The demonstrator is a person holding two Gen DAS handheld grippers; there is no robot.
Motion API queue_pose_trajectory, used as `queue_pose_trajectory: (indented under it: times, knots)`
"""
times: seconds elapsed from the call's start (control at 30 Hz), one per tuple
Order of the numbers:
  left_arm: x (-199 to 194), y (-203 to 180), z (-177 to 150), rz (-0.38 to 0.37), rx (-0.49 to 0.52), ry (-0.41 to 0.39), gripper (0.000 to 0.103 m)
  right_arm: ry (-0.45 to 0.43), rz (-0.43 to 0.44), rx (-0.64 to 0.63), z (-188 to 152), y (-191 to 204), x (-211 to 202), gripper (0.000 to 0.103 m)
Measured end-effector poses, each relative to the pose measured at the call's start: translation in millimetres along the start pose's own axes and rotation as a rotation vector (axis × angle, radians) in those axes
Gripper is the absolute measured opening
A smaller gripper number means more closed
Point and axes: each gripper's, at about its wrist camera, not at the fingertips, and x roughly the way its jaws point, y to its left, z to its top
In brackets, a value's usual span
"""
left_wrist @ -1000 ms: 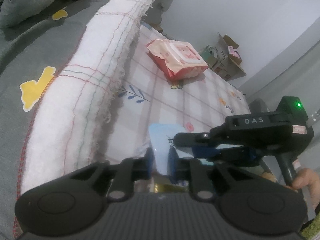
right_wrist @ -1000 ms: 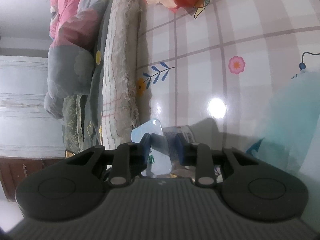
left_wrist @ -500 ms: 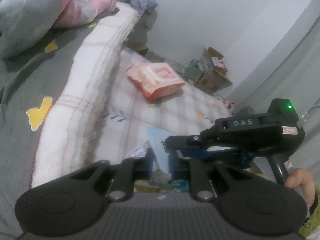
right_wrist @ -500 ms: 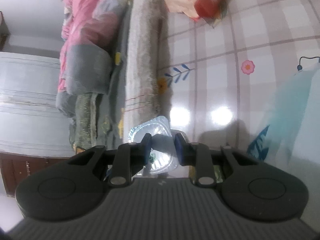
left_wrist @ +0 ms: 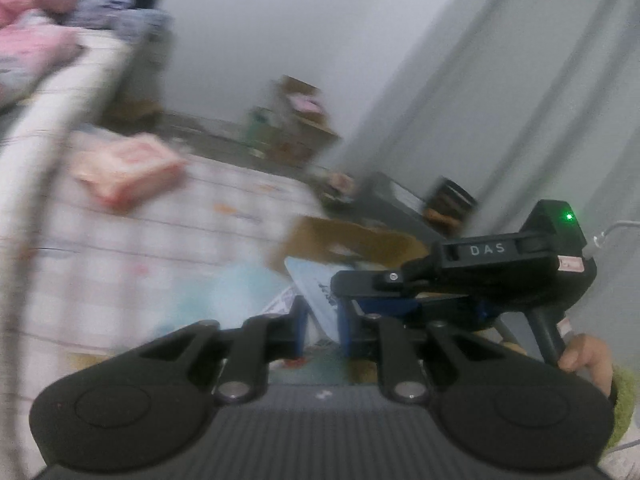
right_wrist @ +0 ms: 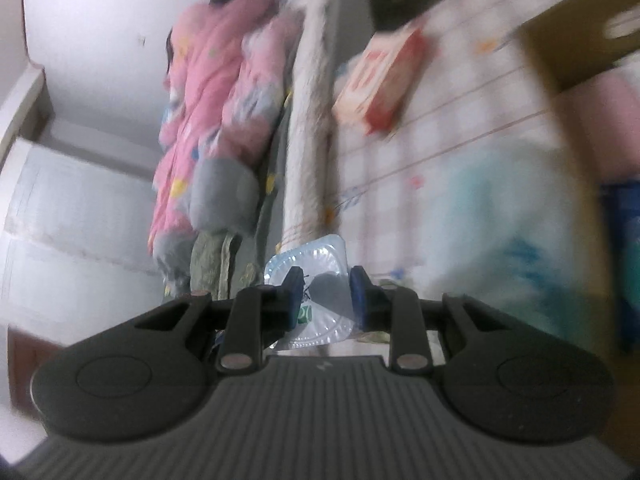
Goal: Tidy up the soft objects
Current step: 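Carry the white container with the right gripper over the box, then open the right gripper to drop the container into the box, then move the right gripper to the green floral cloth while the left gripper reaches the gold package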
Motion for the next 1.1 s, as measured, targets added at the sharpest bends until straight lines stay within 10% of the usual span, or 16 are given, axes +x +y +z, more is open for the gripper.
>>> queue_pose_trajectory:
  times: [0.3, 0.63, 1.1]
  knots:
    - [76.0, -88.3, -45.9, -0.154, 0.093, 0.206, 0.018, -0.106, -0.147, 0.111, -38.9, -83.0, -125.2, 0.027]
    - [124.6, -91.5, -91.8, -0.12, 0.099, 0.416, 0.018, 0.02, -0.2, 0.217, -62.5, -156.0, -118.9, 0.027]
    - [92.5, -76.3, -81.1, -0.091, 0.113, 0.332, 0.021, 0.08, -0.24, 0.312, -54.2, -209.2, -94.2, 0.03]
